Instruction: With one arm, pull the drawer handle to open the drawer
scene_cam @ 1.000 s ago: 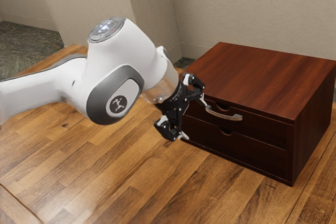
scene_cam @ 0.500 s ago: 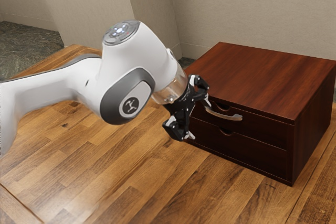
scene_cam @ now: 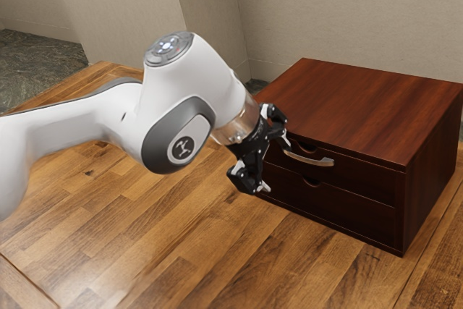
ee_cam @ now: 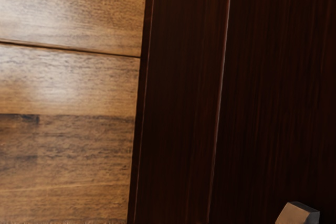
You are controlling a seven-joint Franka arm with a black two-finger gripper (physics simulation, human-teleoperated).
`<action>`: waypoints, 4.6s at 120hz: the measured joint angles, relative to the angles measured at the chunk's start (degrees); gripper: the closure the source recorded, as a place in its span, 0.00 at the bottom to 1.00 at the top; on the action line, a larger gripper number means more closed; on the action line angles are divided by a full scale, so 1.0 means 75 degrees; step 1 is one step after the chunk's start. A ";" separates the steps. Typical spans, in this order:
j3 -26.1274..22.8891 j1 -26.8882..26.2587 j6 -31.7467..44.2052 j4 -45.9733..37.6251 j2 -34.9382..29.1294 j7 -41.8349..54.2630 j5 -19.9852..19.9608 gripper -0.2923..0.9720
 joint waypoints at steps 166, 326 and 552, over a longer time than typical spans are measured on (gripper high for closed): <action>-0.1235 0.0489 -0.0002 -0.0435 -0.0456 0.0094 -0.0109 0.24; -0.1134 0.0758 0.0002 0.0197 0.0188 0.0842 -0.0082 0.53; -0.1192 0.0733 0.0220 -0.3148 -0.3005 0.0281 -0.0164 0.80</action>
